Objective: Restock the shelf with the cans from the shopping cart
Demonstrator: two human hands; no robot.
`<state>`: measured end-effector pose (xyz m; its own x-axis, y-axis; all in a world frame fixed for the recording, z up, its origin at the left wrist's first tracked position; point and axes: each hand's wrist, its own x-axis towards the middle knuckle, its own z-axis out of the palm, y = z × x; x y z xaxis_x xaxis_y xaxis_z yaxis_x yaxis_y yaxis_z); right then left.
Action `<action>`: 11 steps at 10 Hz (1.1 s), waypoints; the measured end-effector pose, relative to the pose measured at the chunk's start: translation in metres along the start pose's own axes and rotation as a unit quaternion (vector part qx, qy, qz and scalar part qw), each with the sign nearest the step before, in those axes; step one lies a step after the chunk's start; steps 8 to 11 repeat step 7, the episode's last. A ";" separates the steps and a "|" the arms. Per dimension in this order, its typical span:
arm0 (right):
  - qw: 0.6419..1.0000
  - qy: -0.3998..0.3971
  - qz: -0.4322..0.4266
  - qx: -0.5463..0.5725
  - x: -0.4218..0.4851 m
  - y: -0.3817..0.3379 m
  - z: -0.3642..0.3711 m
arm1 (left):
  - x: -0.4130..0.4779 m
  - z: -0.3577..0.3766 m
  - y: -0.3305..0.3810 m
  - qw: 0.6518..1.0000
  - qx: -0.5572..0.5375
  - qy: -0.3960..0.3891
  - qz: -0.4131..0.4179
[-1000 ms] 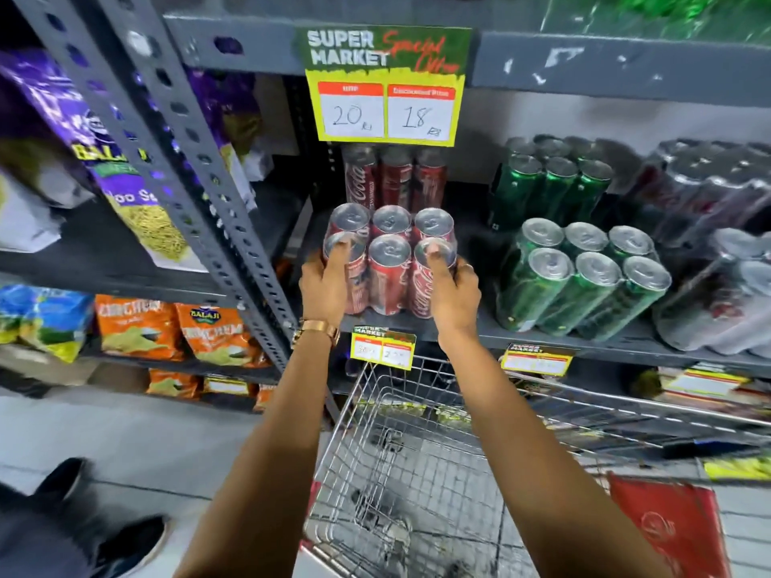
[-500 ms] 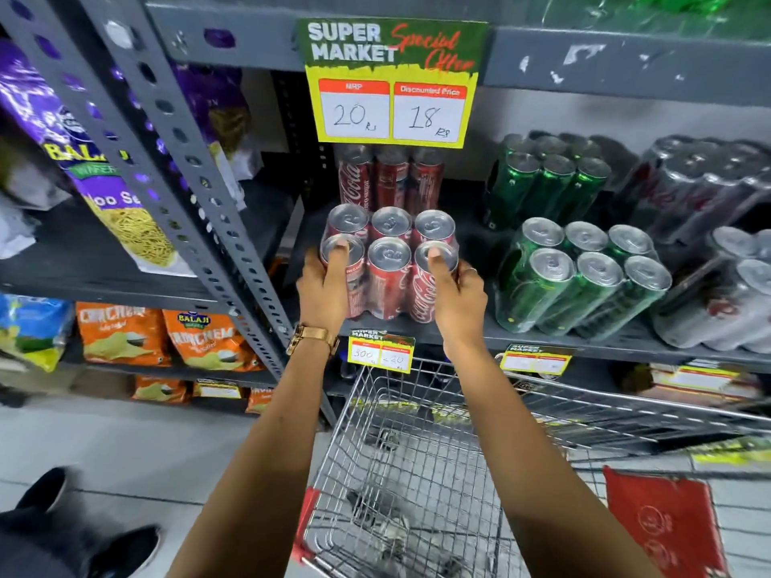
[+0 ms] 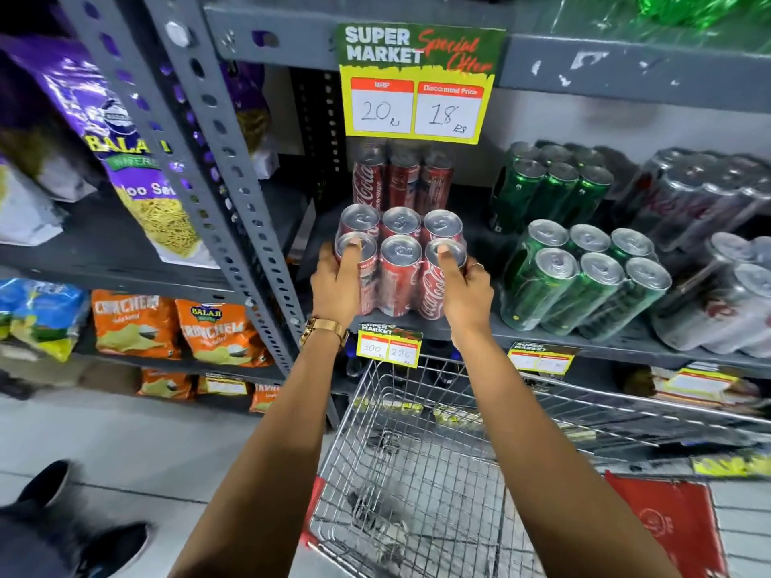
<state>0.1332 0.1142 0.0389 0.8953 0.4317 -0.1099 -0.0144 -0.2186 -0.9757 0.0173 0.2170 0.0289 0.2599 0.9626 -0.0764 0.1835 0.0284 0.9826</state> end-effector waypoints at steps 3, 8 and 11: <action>0.996 -0.053 -0.005 -0.074 -0.014 -0.014 -0.016 | -0.016 -0.003 0.012 0.998 0.018 -0.039 -0.037; 0.895 -0.036 -0.443 -0.025 -0.144 -0.116 -0.161 | -0.140 -0.040 0.089 0.753 0.319 -0.030 0.575; 0.895 -0.036 -0.443 -0.025 -0.144 -0.116 -0.161 | -0.140 -0.040 0.089 0.753 0.319 -0.030 0.575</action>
